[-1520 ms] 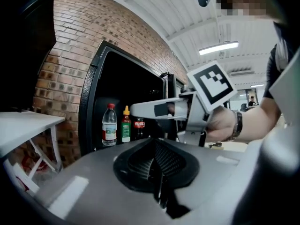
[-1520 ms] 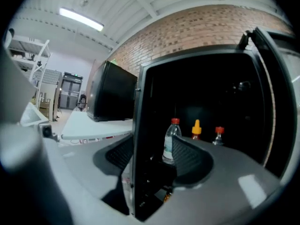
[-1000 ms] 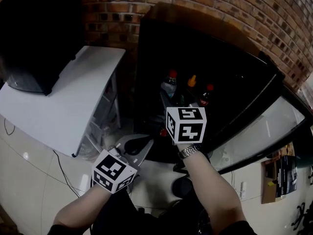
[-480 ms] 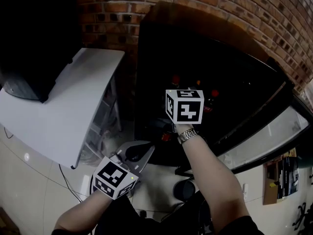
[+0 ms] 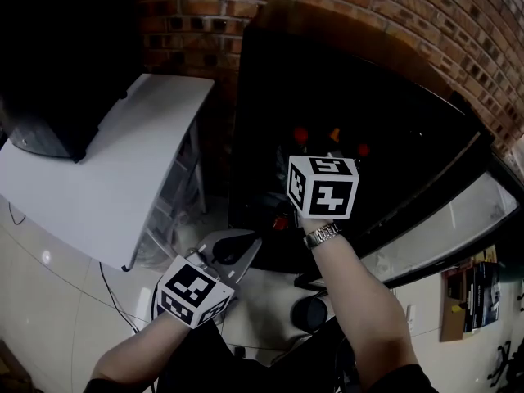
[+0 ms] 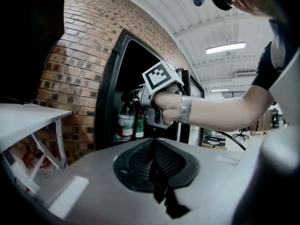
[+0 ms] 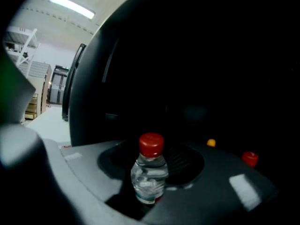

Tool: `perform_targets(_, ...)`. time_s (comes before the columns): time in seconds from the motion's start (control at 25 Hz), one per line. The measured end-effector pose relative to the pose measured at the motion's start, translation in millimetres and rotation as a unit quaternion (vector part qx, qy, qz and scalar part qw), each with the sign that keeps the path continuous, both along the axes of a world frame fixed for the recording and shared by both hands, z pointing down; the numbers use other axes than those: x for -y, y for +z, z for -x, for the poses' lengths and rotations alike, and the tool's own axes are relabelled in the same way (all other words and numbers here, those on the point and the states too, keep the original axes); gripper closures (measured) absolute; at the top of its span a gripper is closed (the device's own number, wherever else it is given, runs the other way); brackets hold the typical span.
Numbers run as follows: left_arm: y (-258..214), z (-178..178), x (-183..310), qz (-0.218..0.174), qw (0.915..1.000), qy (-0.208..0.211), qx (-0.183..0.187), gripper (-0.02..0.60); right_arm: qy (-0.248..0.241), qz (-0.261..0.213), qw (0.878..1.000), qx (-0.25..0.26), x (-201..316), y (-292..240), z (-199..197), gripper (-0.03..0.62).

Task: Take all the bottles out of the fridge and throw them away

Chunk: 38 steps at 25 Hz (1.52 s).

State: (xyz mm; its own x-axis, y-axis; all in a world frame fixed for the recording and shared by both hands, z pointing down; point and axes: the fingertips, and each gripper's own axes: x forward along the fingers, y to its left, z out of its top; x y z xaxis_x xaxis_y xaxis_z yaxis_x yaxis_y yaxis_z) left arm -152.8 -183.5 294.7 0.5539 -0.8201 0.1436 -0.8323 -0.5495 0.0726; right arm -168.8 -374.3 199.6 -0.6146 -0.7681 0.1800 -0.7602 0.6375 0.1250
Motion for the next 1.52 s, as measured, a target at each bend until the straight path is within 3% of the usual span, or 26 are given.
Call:
perform_targets(0.36,-16.8,-31.5,-33.0,-0.013,0.9996,0.022,0.008,0.577,-0.017,-0.020,1.000,0.009,-78.0,-16.6,-42.2,0.436)
perform_targets(0.64,-0.4,-79.5,-70.1,0.007,0.9976,0.067,0.015,0.578,-0.010,-0.001,1.000,0.001,-145.4,14.2,-92.7,0.436)
perform_targets(1.0,55.9,-153.0,-108.3,0.055,0.9896,0.131,0.019,0.577,0.052,0.065,0.996,-0.021,-204.8,104.9,-190.1,0.436)
perform_targets(1.24,98.0,-198.4,-122.2,0.087,0.9813,0.169,0.034,0.578,0.108,0.113,0.987,-0.031,-228.5,172.8,-259.4,0.436)
perform_targets(1.52,150.4,-224.4,-126.6,0.130,0.9726,0.188,0.042,0.577,0.159,0.172,0.971,-0.040,-233.9,264.9,-317.1,0.436)
